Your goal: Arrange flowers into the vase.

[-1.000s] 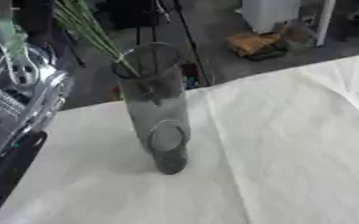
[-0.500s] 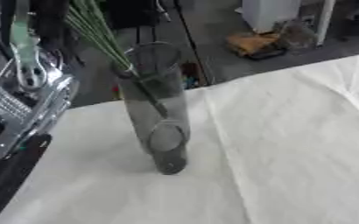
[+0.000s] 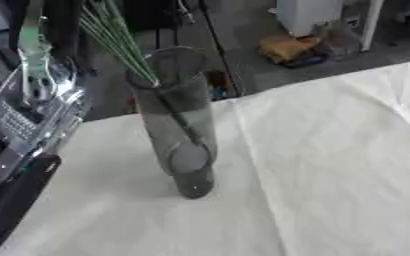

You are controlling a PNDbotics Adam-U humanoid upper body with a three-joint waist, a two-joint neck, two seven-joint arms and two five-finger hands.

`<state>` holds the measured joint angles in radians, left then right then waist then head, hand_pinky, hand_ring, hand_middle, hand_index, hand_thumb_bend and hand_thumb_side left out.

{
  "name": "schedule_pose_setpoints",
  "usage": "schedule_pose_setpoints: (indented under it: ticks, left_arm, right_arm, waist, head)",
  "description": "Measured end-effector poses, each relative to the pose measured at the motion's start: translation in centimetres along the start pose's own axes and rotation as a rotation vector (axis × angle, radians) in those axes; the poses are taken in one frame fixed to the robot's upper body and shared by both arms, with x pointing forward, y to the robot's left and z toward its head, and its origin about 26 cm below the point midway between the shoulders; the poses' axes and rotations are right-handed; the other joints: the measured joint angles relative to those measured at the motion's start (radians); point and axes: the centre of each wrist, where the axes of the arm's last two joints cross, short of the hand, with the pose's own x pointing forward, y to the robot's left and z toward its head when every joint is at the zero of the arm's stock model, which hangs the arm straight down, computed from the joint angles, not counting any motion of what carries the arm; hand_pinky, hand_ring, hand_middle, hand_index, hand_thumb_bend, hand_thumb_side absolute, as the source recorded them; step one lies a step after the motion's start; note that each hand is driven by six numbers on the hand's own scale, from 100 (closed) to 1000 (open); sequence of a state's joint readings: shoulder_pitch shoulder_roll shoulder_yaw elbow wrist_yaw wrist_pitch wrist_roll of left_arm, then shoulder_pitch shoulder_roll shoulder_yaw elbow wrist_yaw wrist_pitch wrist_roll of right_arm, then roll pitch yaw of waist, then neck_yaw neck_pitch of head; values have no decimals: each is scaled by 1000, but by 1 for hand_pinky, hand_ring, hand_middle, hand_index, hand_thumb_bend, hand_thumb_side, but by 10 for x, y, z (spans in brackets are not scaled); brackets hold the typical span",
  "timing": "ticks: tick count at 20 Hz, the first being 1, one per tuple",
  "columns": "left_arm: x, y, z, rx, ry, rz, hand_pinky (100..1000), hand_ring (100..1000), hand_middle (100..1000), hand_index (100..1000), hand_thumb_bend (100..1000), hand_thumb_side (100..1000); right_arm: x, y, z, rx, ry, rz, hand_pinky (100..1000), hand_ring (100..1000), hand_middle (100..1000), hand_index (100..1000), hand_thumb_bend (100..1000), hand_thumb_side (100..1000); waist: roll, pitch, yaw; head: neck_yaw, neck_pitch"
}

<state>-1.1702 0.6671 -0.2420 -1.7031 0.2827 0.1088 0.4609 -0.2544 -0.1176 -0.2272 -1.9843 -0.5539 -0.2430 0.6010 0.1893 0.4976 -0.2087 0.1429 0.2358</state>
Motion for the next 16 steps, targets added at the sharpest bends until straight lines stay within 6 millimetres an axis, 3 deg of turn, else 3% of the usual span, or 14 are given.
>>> schedule_pose_setpoints:
  ticks: [3, 7, 10, 16]
  left_arm:
    - [-1, -1, 1, -32, -3, -20, 100, 114, 100, 226, 176, 758]
    - [-3, -1, 3, -71, -21, -53, 100, 233, 126, 329, 220, 741]
    - [-2, -2, 4, -97, -39, -73, 100, 365, 225, 416, 258, 746]
    - [-4, -3, 7, -148, -51, -75, 100, 515, 325, 509, 278, 762]
  right_arm:
    - [0, 0, 0, 2, 1, 1, 615, 753, 486, 766, 100, 807]
    - [0, 0, 0, 2, 2, 2, 616, 753, 485, 767, 100, 808]
    - [0, 0, 0, 2, 3, 3, 616, 753, 485, 767, 100, 809]
    - [0, 0, 0, 1, 1, 6, 617, 754, 484, 767, 100, 809]
  waist:
    - [0, 0, 0]
    - [0, 1, 0]
    - [-1, 1, 0]
    - [-1, 3, 1]
  head:
    - [0, 0]
    - [0, -1]
    - [0, -1]
    - [0, -1]
